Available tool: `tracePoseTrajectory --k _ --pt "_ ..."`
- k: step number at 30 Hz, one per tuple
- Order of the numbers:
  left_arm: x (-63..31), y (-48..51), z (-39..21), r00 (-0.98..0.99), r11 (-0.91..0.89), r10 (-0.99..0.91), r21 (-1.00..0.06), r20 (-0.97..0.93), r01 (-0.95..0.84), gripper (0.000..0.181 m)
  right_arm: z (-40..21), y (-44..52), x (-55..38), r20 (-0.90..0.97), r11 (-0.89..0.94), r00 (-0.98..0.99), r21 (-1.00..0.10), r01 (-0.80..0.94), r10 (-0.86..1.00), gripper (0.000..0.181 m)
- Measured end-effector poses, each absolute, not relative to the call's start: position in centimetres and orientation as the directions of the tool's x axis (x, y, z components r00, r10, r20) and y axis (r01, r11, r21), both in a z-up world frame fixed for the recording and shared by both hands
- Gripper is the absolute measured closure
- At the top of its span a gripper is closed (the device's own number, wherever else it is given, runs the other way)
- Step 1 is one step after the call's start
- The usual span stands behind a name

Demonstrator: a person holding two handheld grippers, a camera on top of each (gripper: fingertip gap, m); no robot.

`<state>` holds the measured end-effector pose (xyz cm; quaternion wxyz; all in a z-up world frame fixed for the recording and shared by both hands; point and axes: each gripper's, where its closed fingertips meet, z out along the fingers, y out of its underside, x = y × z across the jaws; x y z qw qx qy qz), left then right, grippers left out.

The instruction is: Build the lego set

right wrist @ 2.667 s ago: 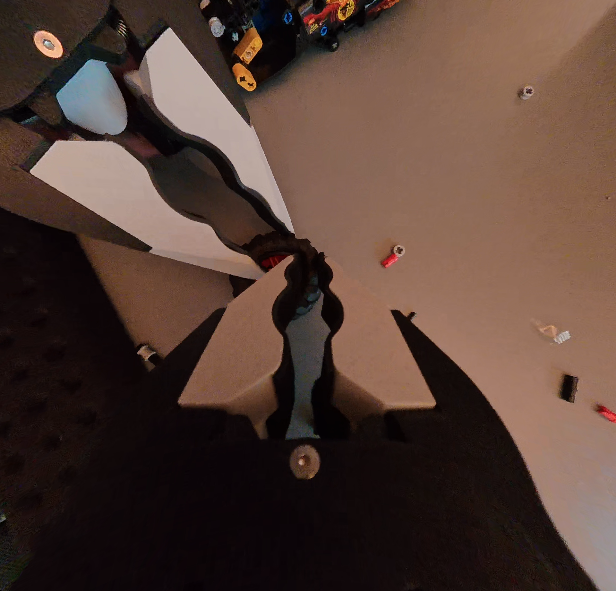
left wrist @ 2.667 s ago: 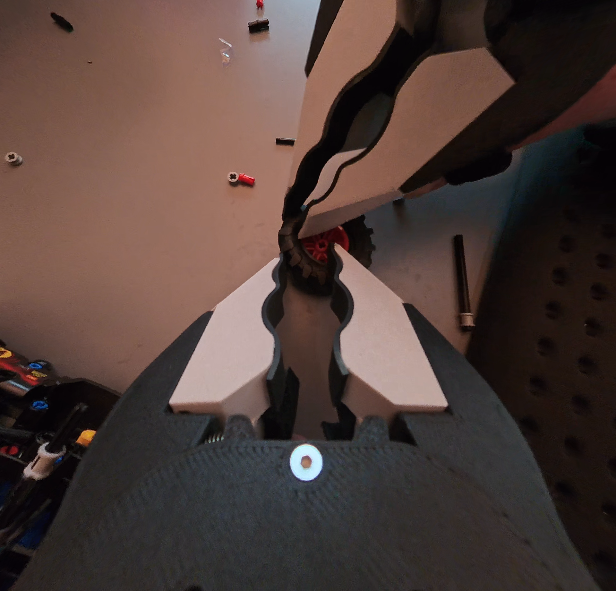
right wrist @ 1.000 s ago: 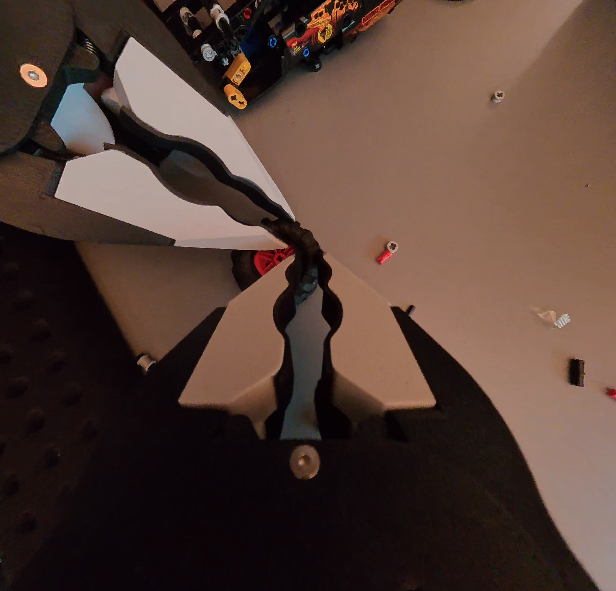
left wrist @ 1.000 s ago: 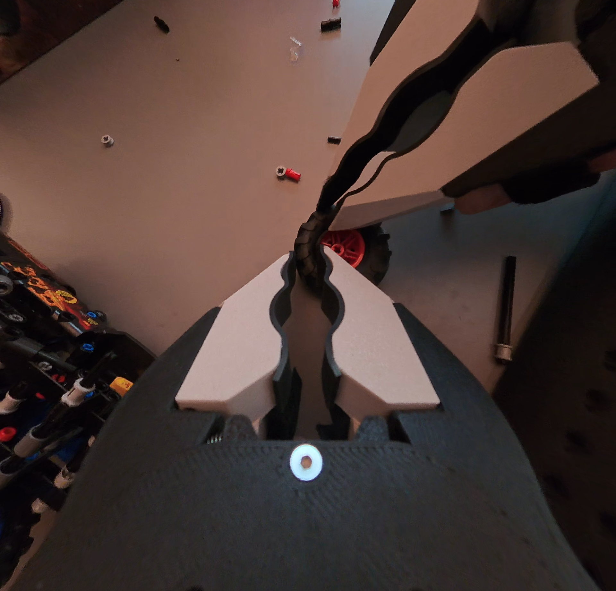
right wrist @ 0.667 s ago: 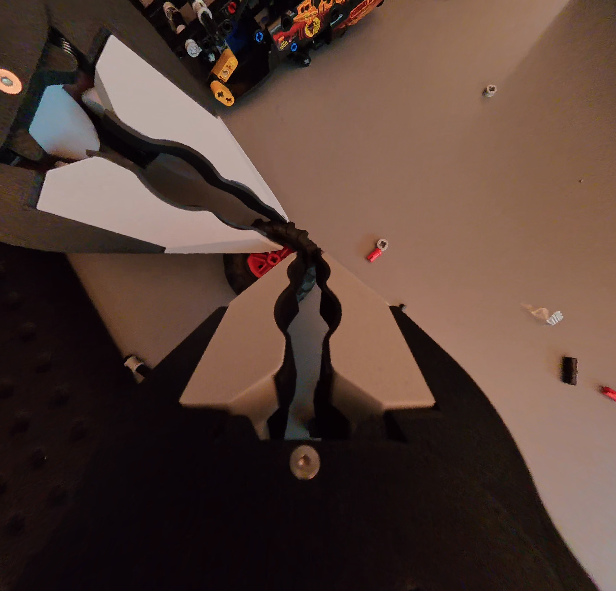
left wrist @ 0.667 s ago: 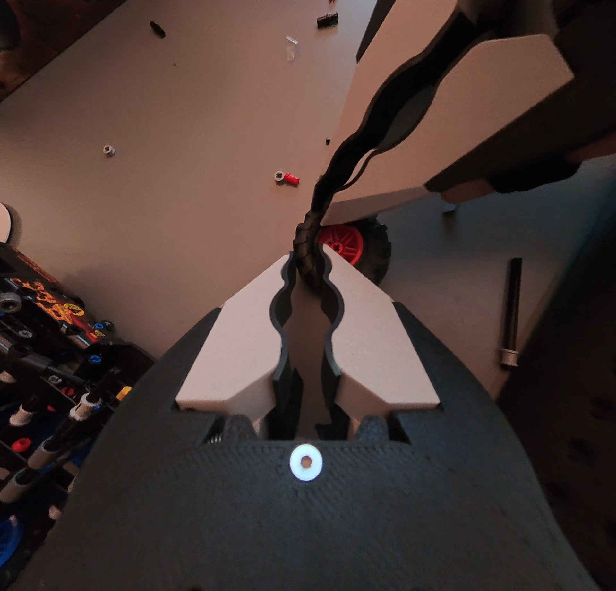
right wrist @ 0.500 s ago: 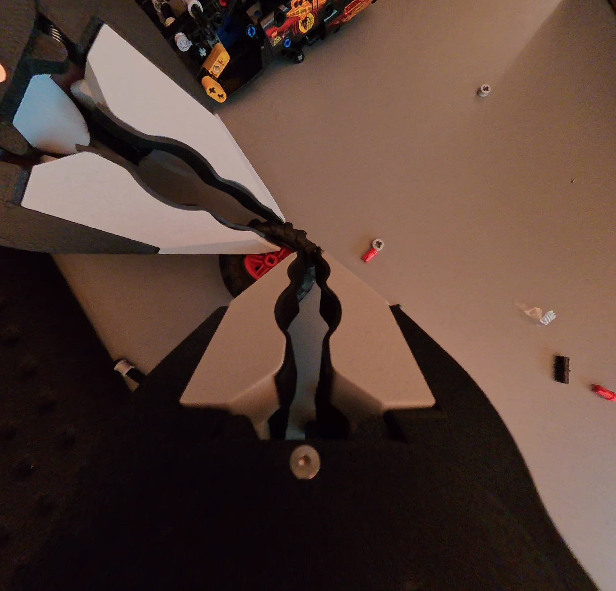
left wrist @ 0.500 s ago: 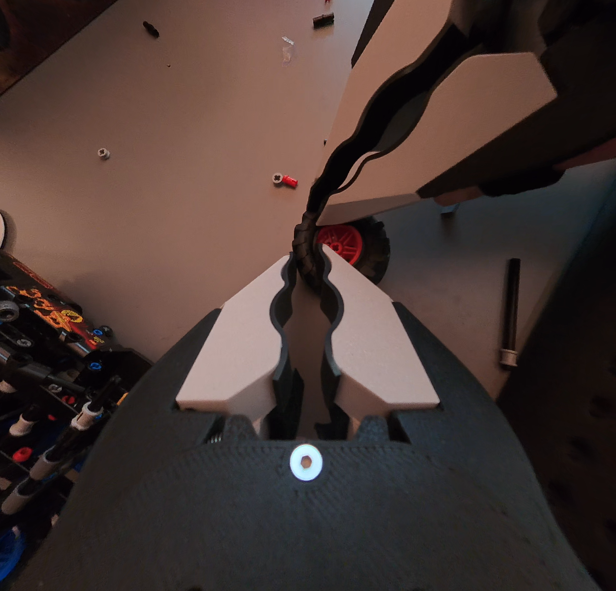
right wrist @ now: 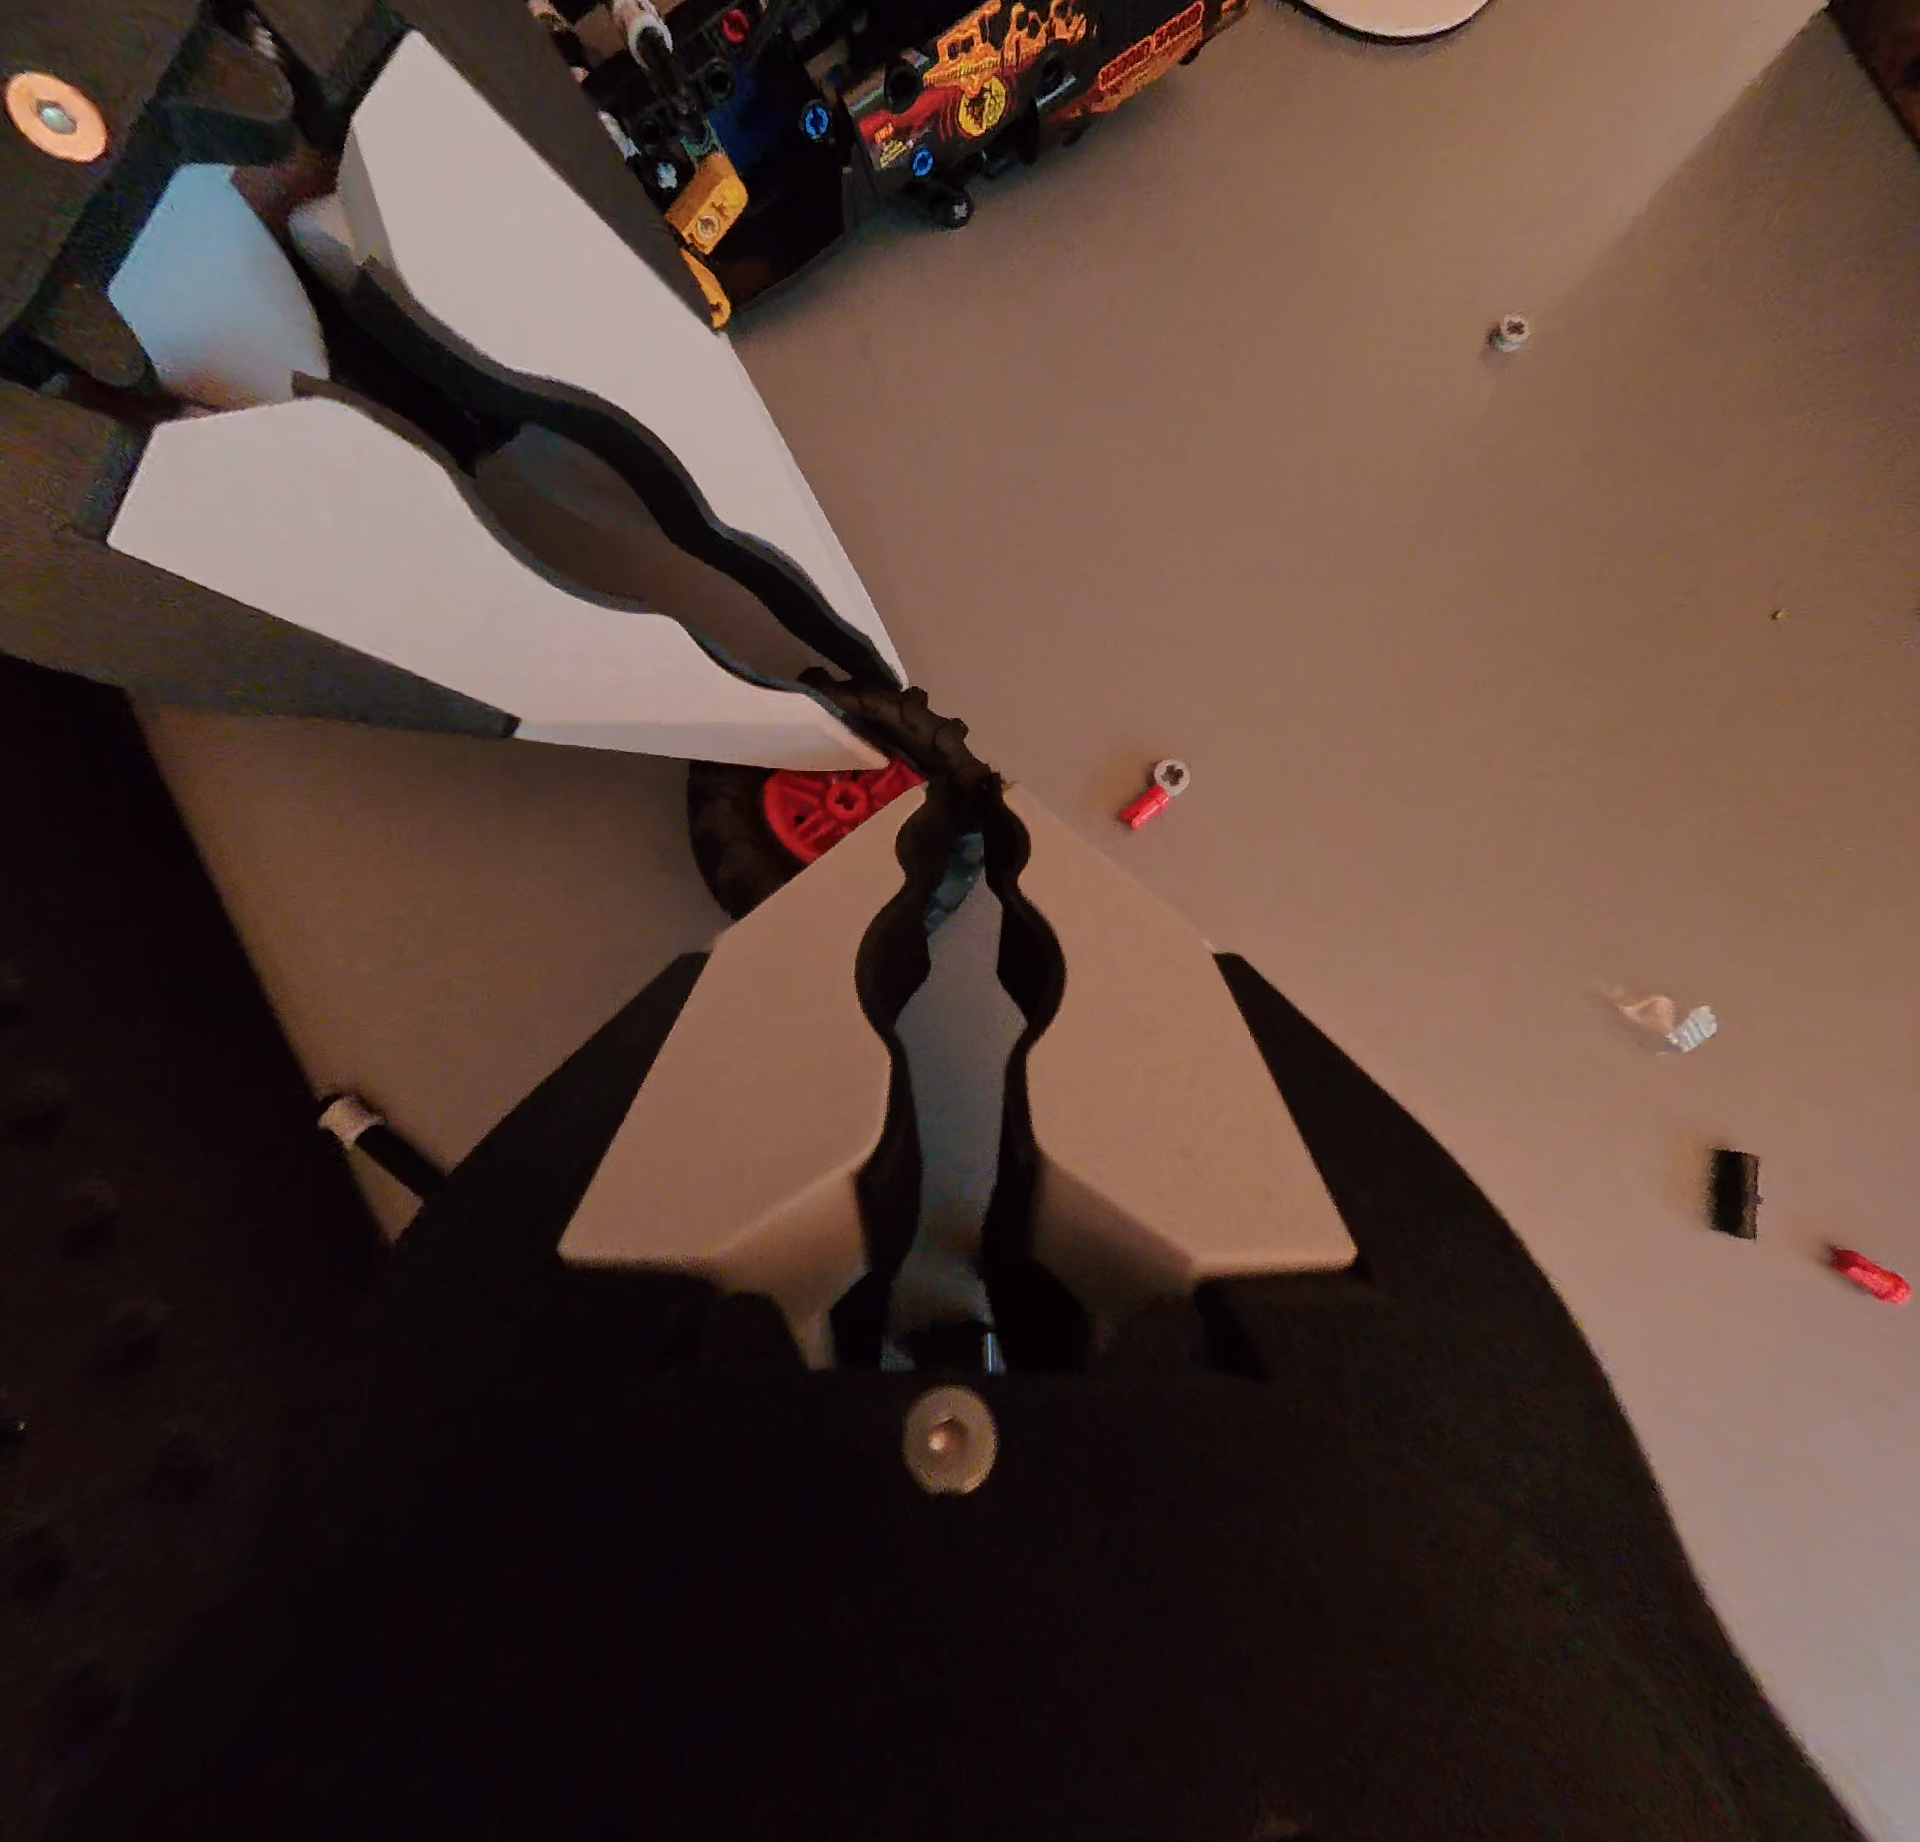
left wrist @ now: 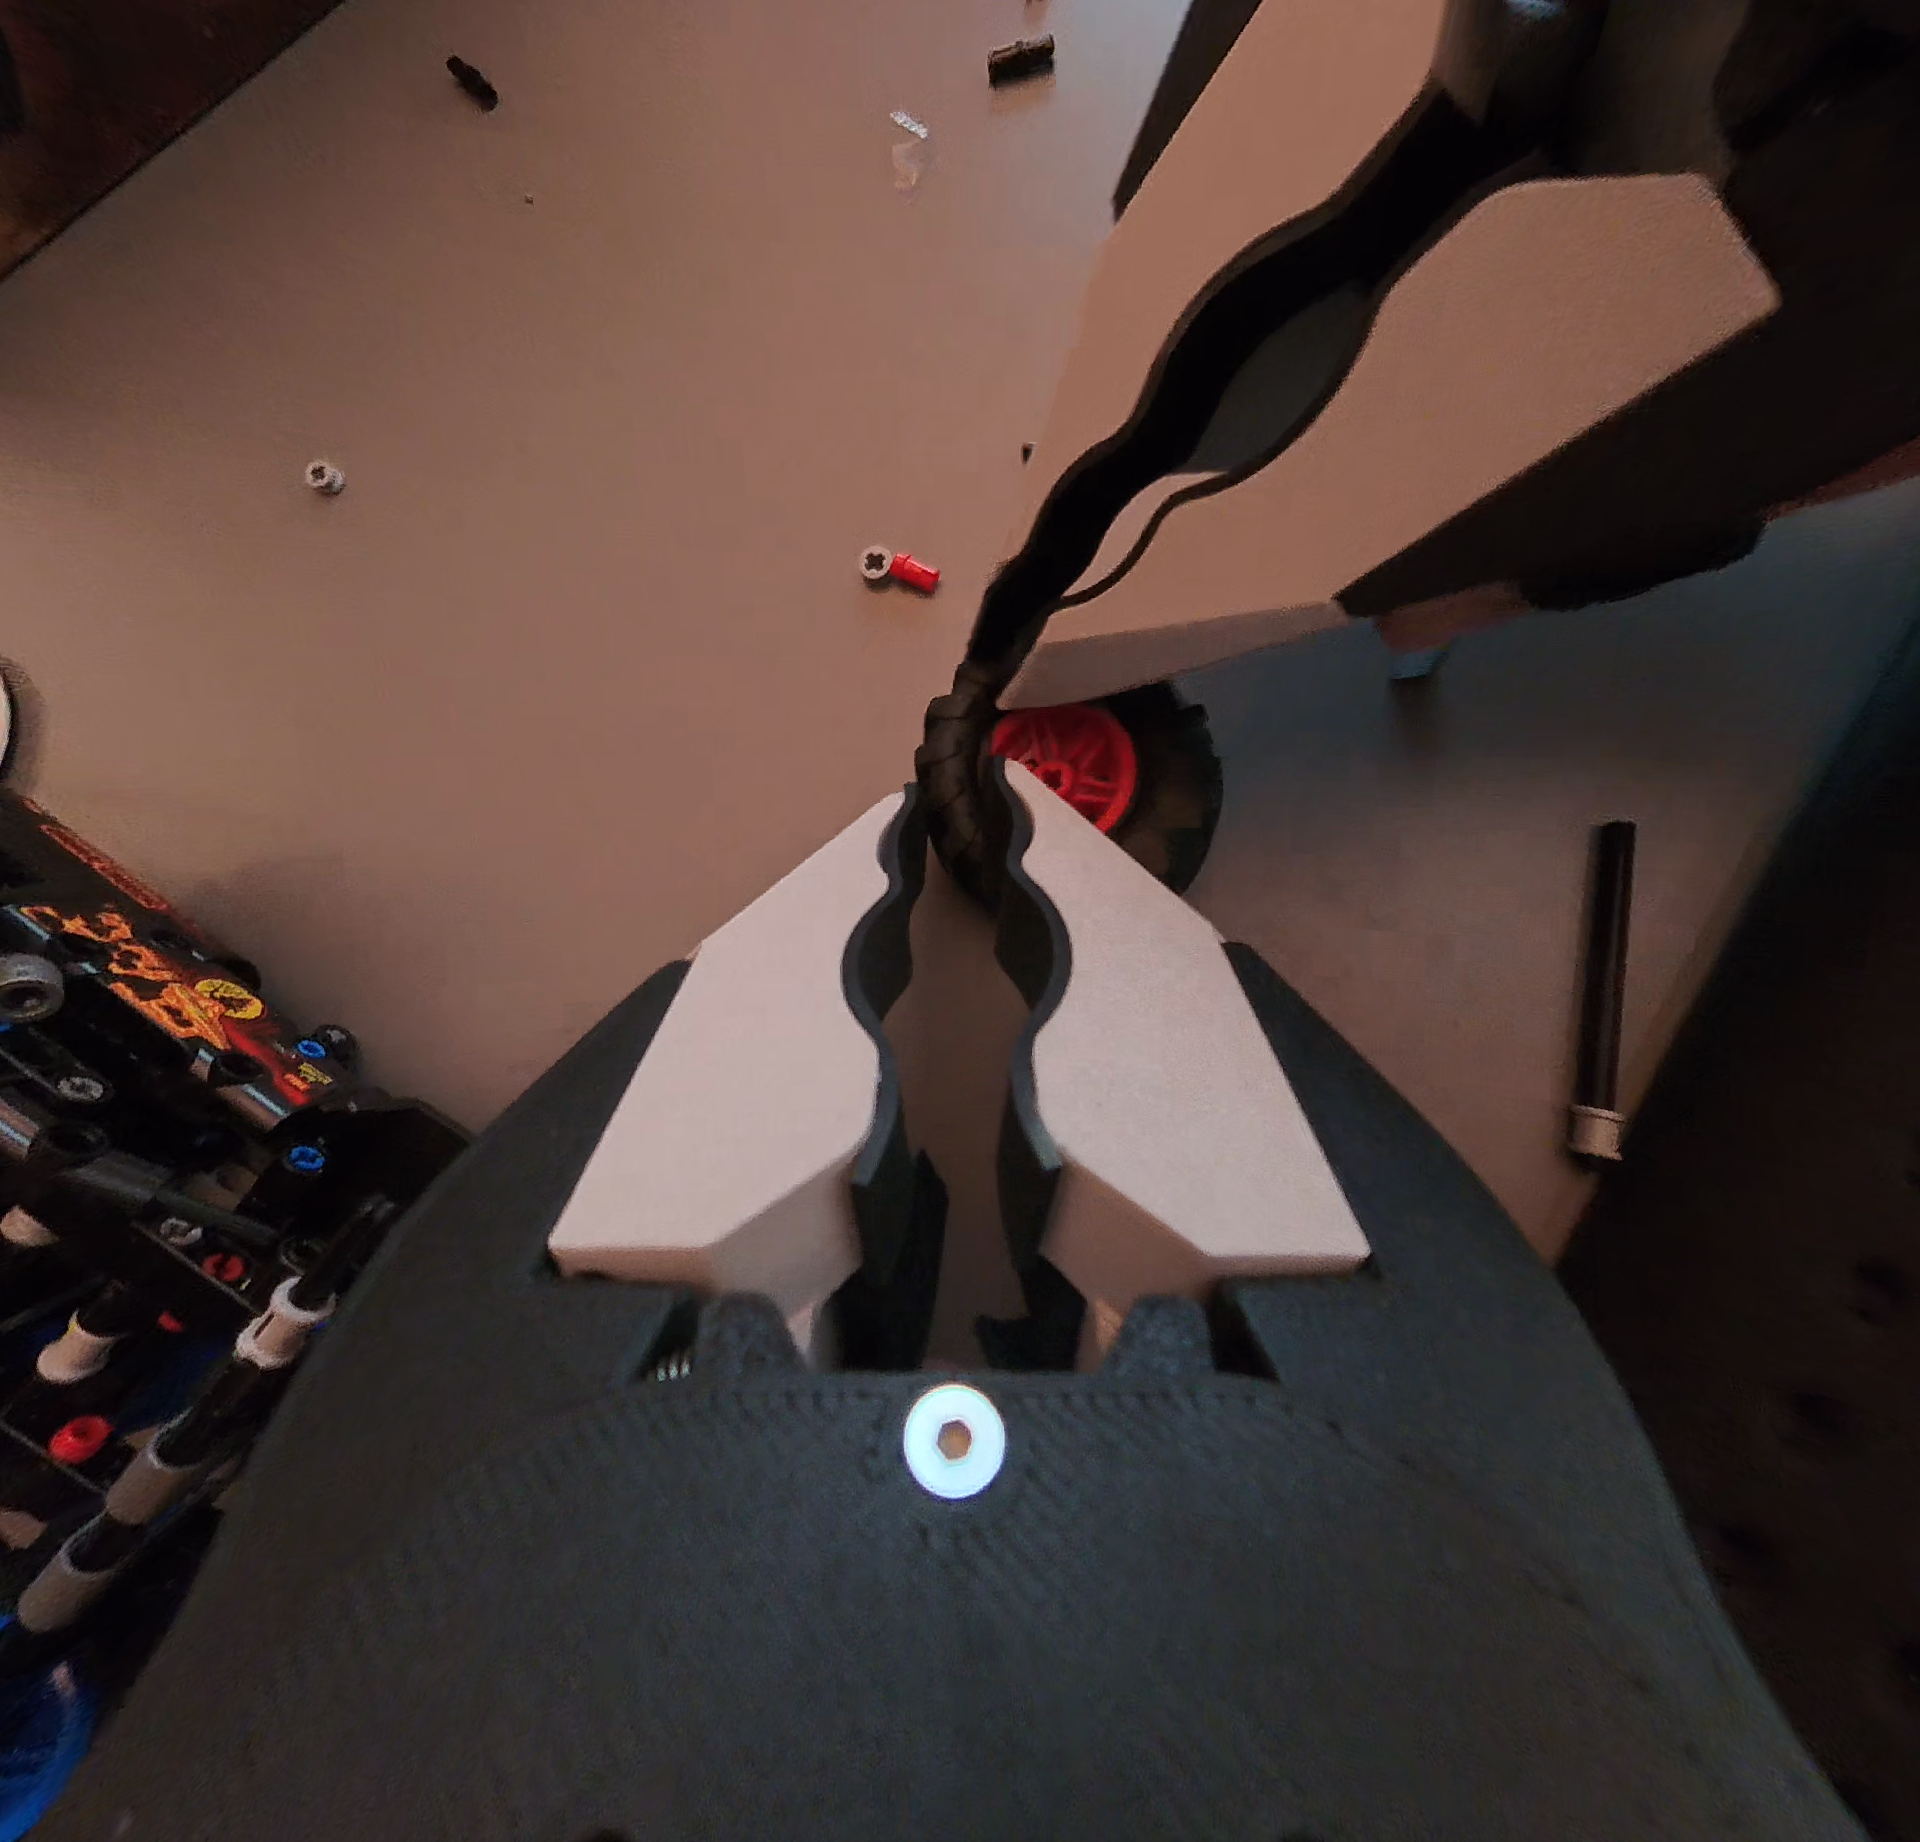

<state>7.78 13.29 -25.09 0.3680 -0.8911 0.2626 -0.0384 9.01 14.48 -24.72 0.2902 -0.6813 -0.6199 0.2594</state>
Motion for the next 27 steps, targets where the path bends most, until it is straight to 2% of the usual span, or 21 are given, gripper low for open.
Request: tracePoseTrajectory --k 11,16,21,27 --pt "7.8 14.2 -25.0 0.883 -0.628 -0.468 -0.687 -0.042 -0.366 0.168 -24.8 14.6 9.5 0.015 -0.047 0.092 -0.770 0.636 0.996 0.174" --pt "7.9 14.2 -25.1 0.882 -0.623 -0.470 -0.693 -0.037 -0.361 0.167 -24.6 14.5 9.6 0.042 -0.038 0.105 -0.753 0.657 0.994 0.174" --pt "9.1 14.3 -25.2 0.867 -0.599 -0.492 -0.693 -0.075 -0.400 0.168 -24.3 14.0 11.0 0.049 -0.068 0.139 -0.686 0.724 0.989 0.170" --pt "9.1 14.2 -25.2 0.862 -0.592 -0.498 -0.690 -0.094 -0.417 0.168 -24.5 14.1 11.3 0.050 -0.041 0.107 -0.704 0.709 0.993 0.169"
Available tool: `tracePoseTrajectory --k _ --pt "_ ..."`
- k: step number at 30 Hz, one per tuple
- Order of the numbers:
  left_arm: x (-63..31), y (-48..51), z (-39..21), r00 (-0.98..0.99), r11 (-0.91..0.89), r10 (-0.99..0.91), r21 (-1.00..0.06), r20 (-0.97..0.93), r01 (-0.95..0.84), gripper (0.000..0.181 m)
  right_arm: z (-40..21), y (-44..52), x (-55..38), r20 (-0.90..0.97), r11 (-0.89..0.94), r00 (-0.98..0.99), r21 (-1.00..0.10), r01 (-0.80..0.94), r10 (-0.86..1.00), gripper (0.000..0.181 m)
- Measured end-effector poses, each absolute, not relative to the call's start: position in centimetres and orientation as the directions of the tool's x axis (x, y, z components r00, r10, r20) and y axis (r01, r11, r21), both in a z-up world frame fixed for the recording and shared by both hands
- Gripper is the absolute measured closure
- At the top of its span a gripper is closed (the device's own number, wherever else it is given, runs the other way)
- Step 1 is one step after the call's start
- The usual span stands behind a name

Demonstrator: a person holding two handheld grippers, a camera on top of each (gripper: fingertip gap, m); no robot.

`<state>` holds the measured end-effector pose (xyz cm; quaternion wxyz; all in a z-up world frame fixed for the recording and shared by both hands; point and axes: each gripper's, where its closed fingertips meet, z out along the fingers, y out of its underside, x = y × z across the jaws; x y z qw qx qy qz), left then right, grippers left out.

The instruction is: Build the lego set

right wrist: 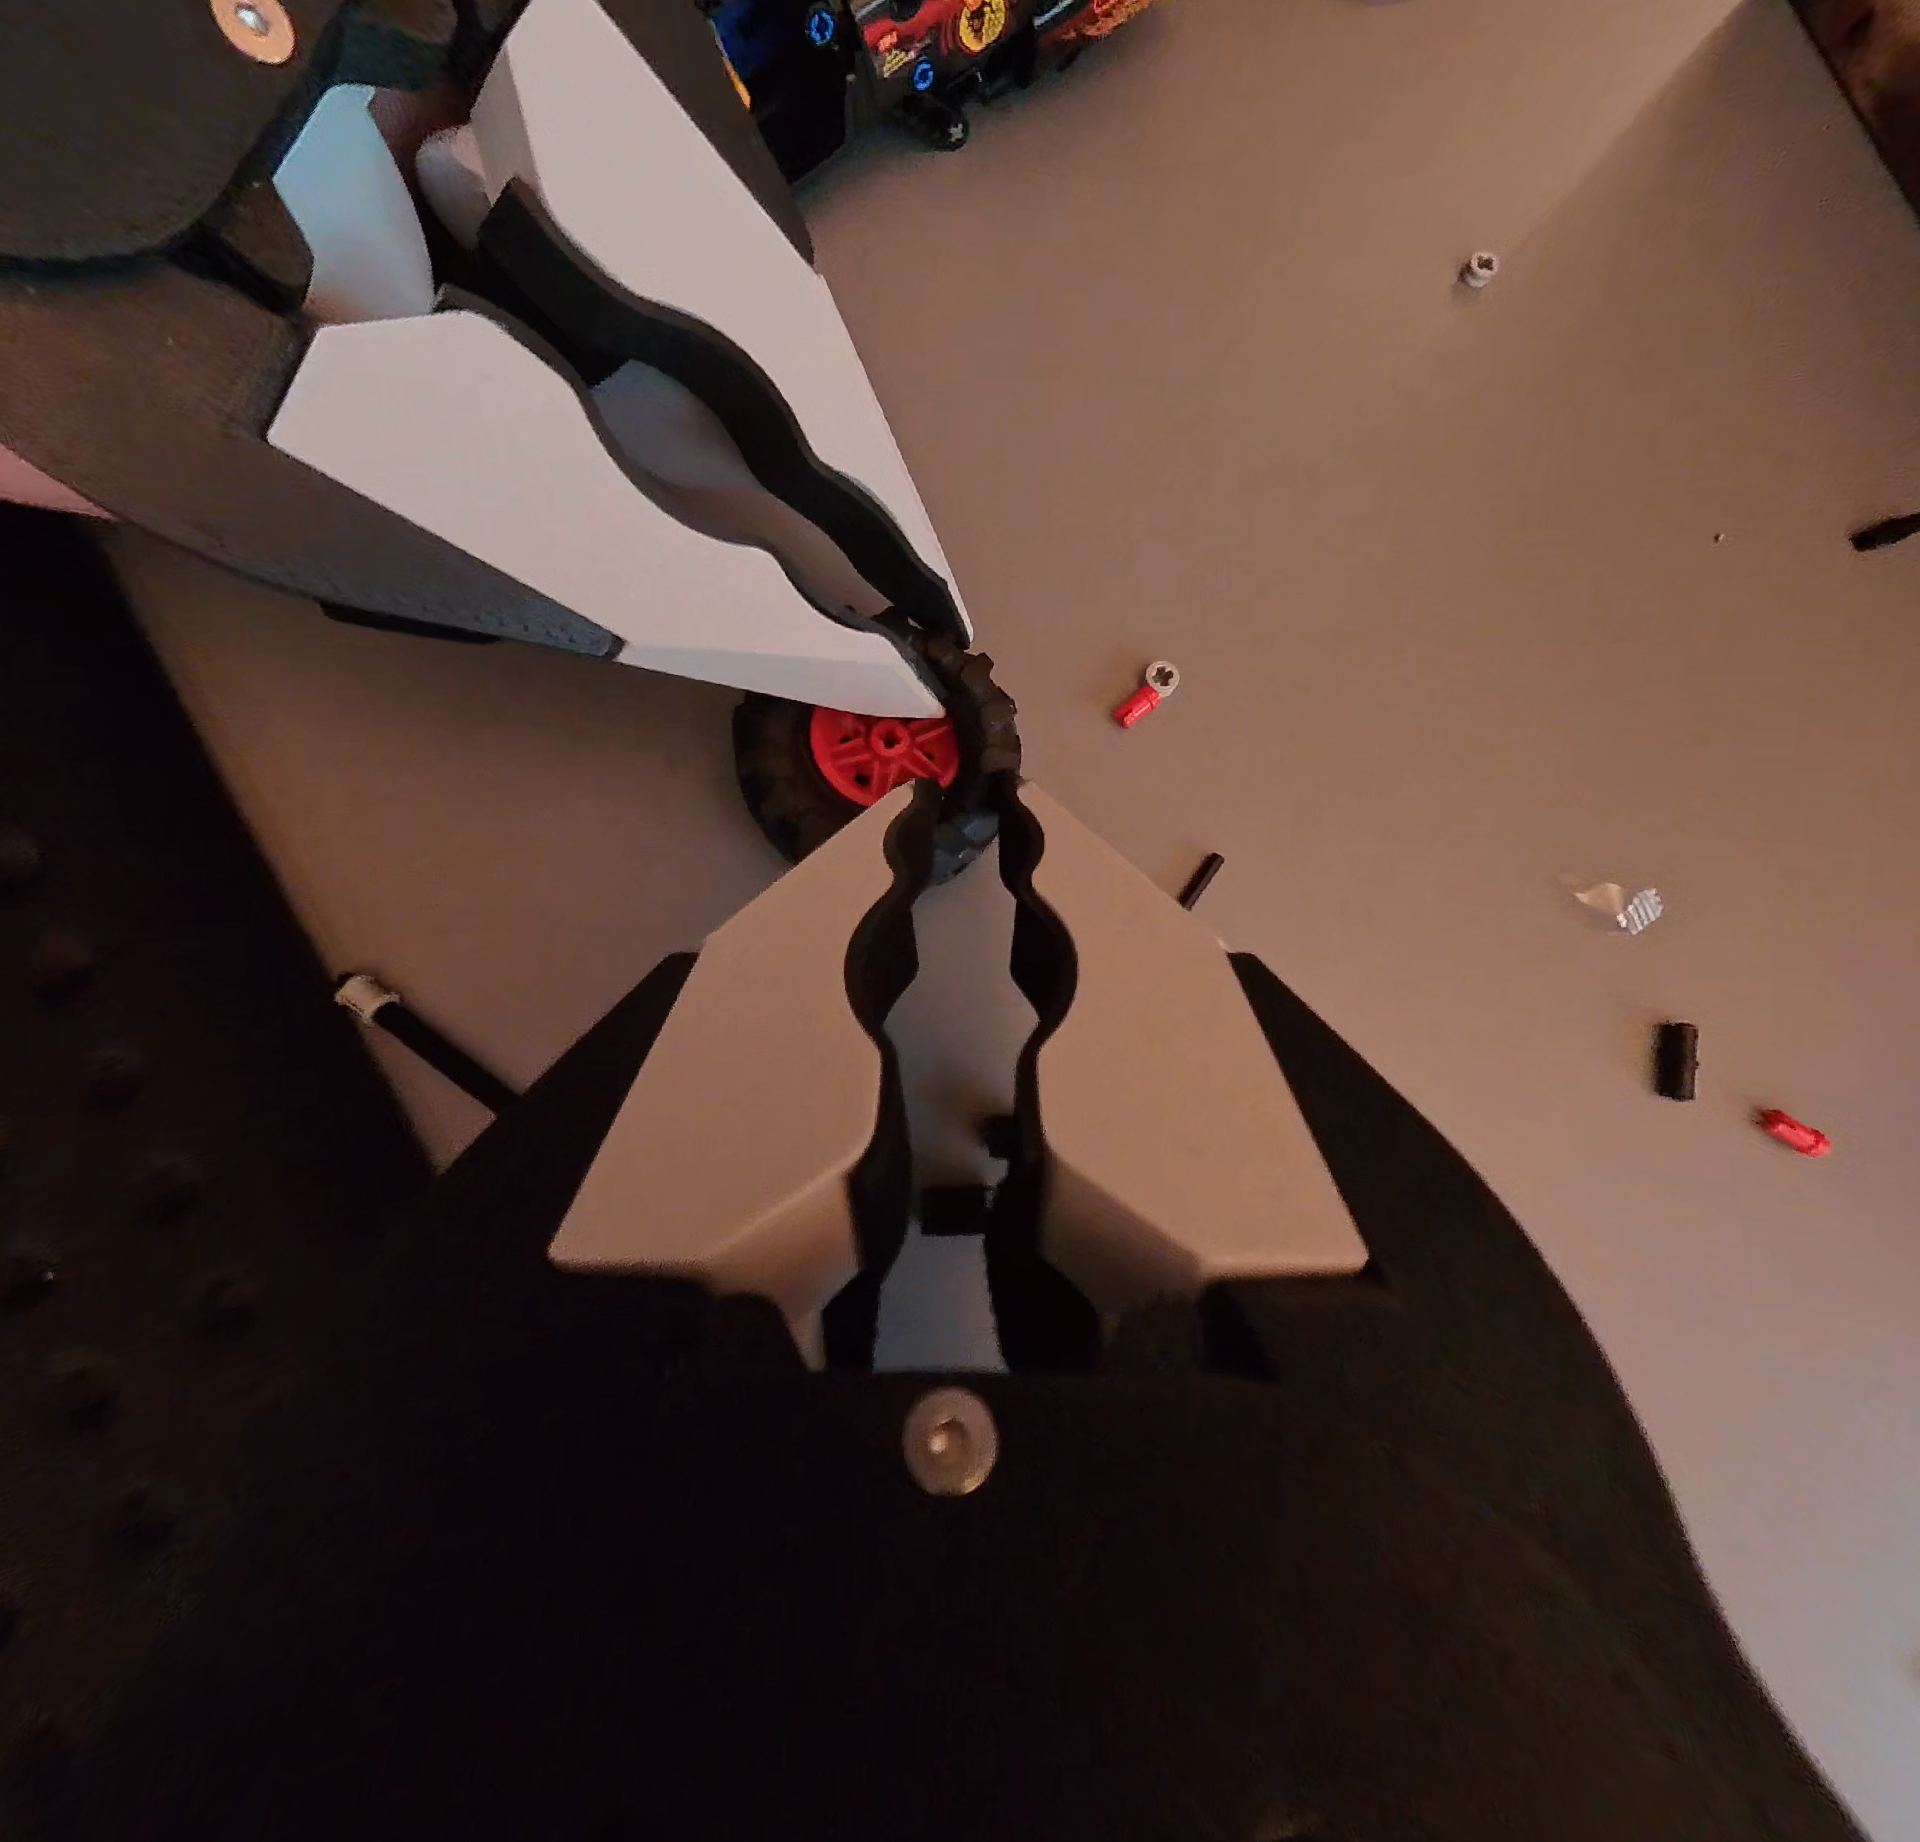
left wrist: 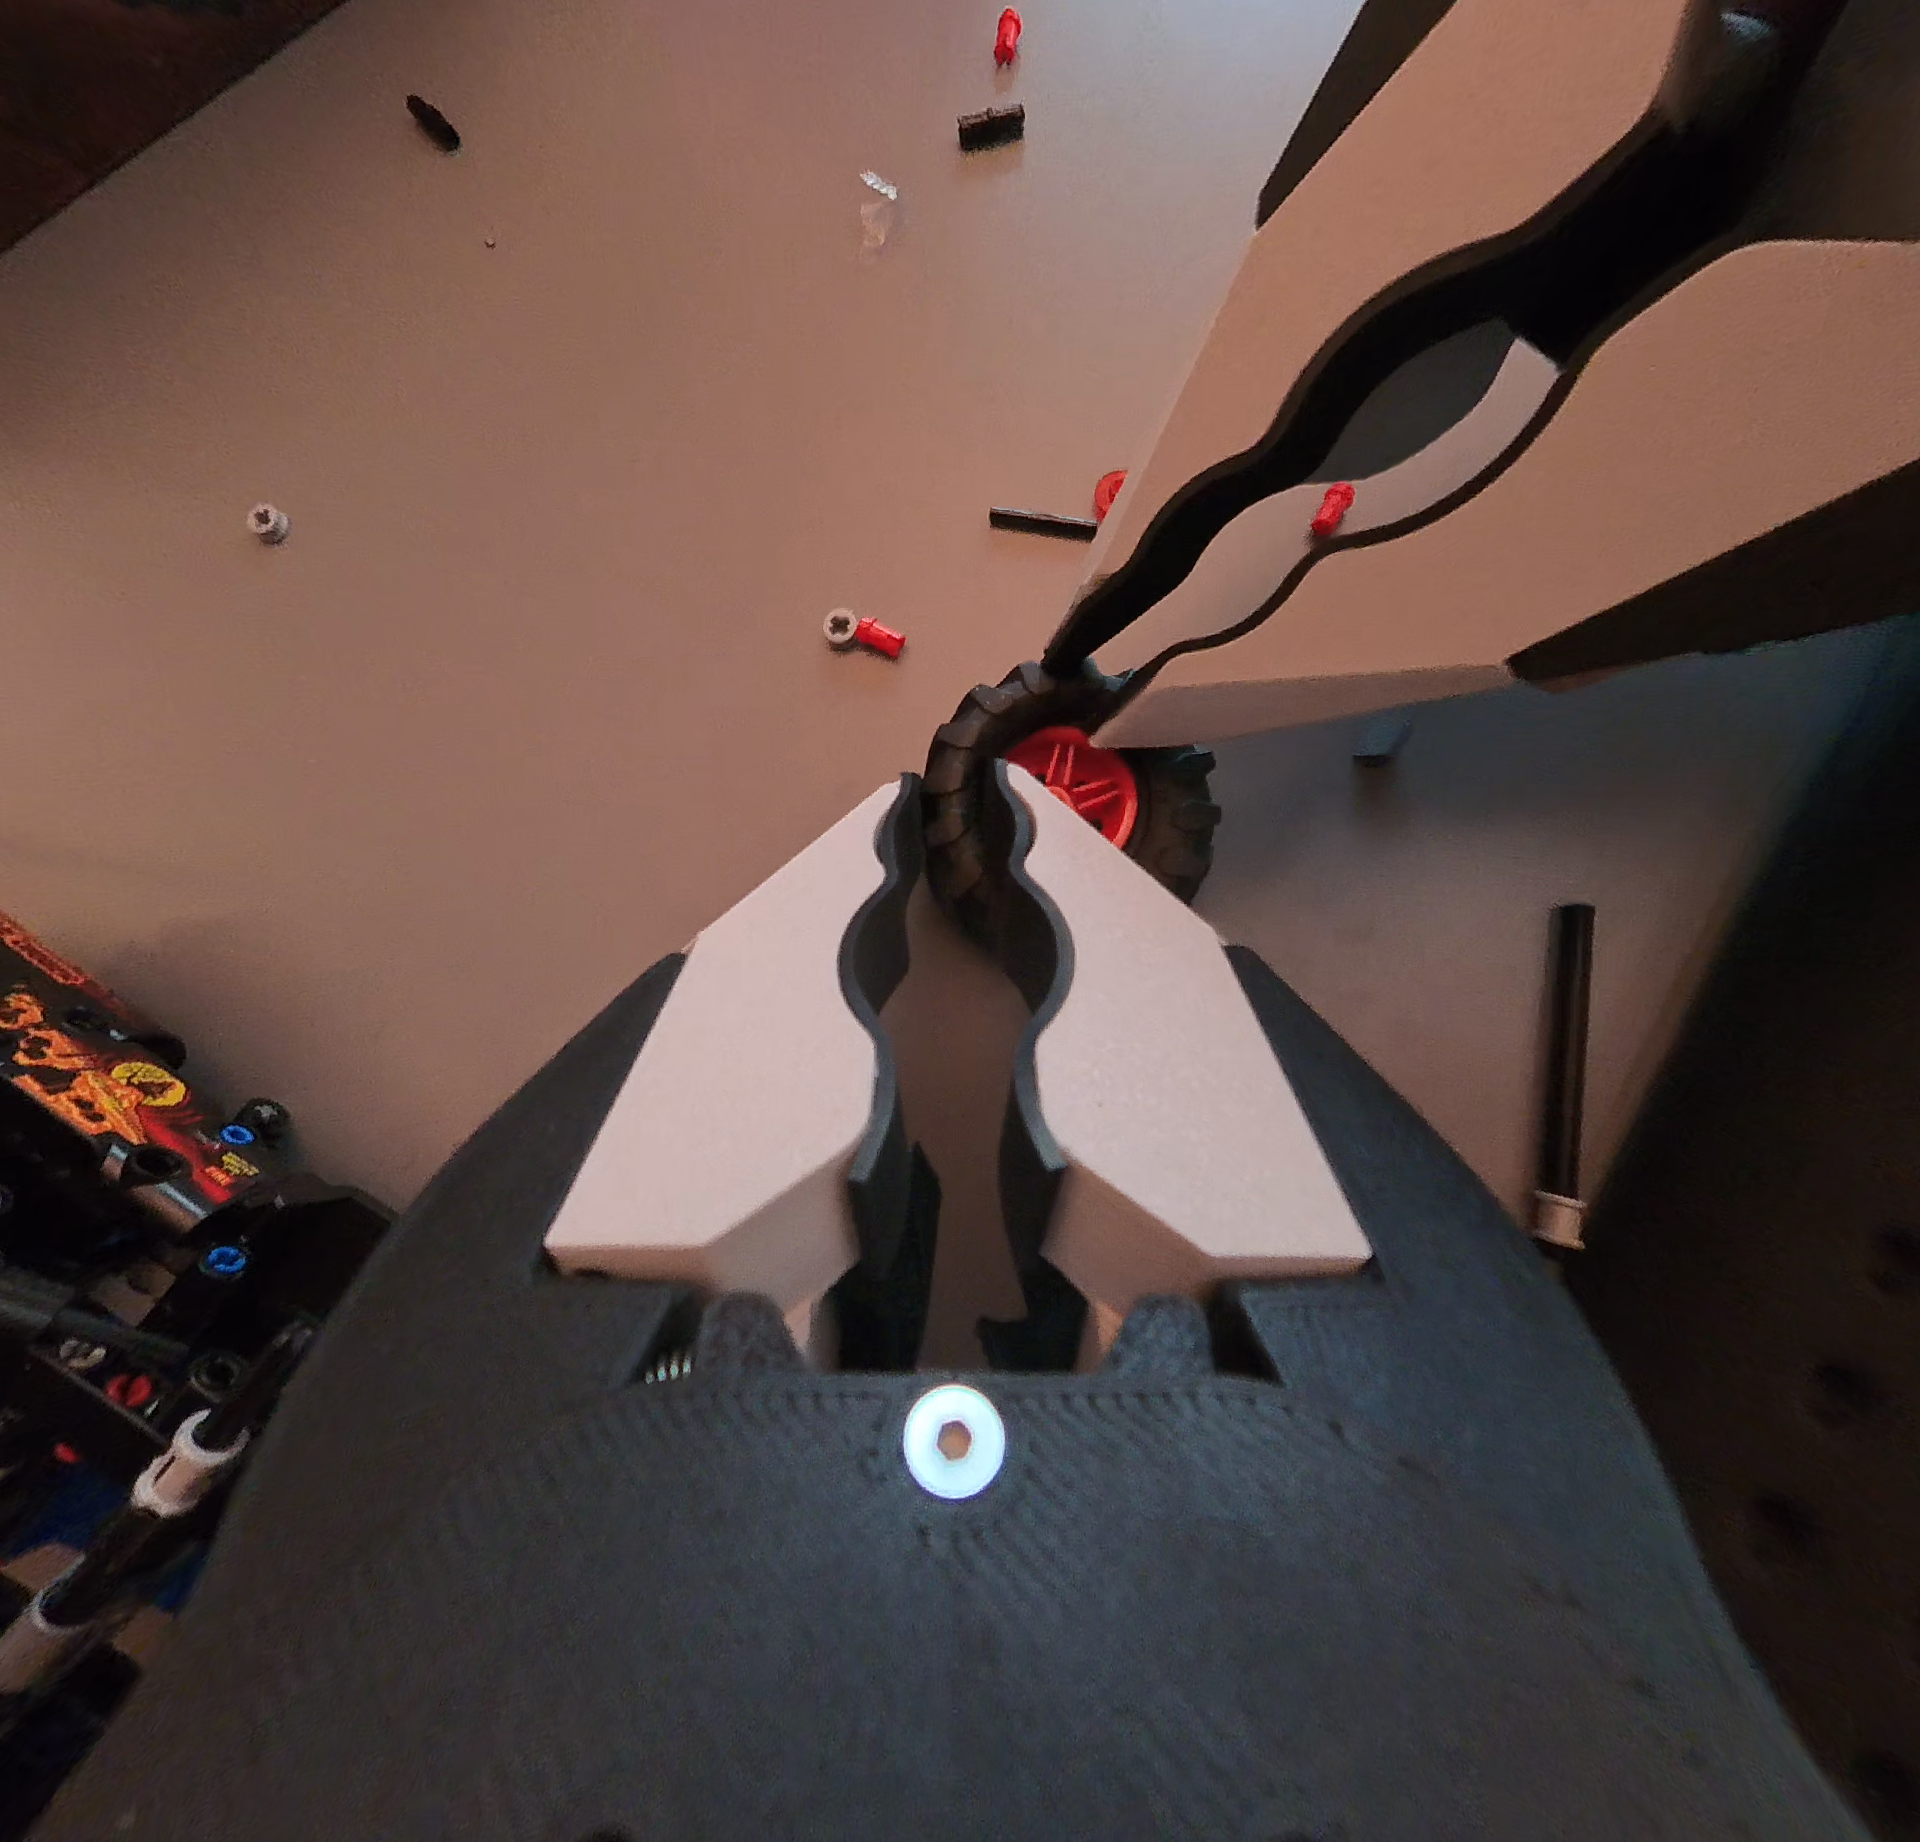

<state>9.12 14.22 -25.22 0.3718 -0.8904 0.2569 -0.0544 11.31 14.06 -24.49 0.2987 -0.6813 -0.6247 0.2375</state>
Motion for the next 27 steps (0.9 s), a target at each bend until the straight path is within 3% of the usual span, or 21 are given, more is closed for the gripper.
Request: tracePoseTrajectory --k 6,13,18,24,27 --pt "9.2 14.3 -25.2 0.861 -0.591 -0.500 -0.689 -0.096 -0.420 0.168 -24.7 14.1 11.5 0.081 0.017 0.053 -0.685 0.729 0.995 0.170" --pt "9.2 14.2 -25.2 0.866 -0.612 -0.499 -0.718 0.027 -0.331 0.167 -24.3 14.2 11.1 0.081 -0.004 0.081 -0.681 0.732 0.993 0.172" --pt "9.5 14.0 -25.2 0.814 -0.561 -0.580 -0.720 -0.010 -0.408 0.168 -24.2 14.2 11.2 0.018 -0.069 0.116 -0.715 0.696 0.993 0.173" --pt "12.4 12.4 -25.0 0.684 -0.475 -0.729 -0.734 0.019 -0.486 0.168 -23.8 13.2 12.1 0.031 -0.002 0.032 -0.693 0.721 0.999 0.169" --pt "13.8 11.9 -25.1 0.654 -0.450 -0.757 -0.727 0.003 -0.518 0.167 -24.5 13.4 12.4 0.075 0.032 0.023 -0.657 0.754 0.997 0.181"
